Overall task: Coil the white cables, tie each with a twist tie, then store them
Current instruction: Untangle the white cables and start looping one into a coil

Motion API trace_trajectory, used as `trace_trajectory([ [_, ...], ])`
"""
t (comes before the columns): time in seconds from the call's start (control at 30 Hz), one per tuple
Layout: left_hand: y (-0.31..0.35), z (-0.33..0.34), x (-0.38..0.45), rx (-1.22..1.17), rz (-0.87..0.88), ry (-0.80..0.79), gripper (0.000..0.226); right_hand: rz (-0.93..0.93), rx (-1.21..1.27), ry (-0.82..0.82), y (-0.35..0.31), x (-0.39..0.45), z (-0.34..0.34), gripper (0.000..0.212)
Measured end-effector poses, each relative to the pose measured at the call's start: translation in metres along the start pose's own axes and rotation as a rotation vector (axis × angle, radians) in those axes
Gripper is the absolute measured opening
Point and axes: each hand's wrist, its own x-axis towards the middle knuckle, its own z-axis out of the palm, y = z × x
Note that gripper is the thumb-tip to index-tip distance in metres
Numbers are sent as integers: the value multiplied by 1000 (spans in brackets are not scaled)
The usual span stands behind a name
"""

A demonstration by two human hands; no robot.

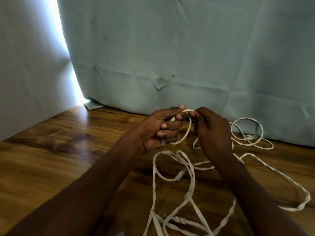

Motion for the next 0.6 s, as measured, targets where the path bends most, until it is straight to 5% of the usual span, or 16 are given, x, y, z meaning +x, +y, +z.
trace_trajectory([
  [0.17, -1, -6, 0, -108, 4, -59, 31, 48, 25, -226, 1, 1, 4, 32],
  [0.37, 1, -16, 3, -426, 156, -53, 24, 44, -311, -394, -7, -2, 7, 26],
  [0.47, 4, -17, 5, -674, 313, 60, 30, -43, -487, -587, -15, -4, 9, 37],
  [0.6, 6, -12, 5, -709, 506, 213, 40, -147, -446, -709, -30, -6, 13, 33],
])
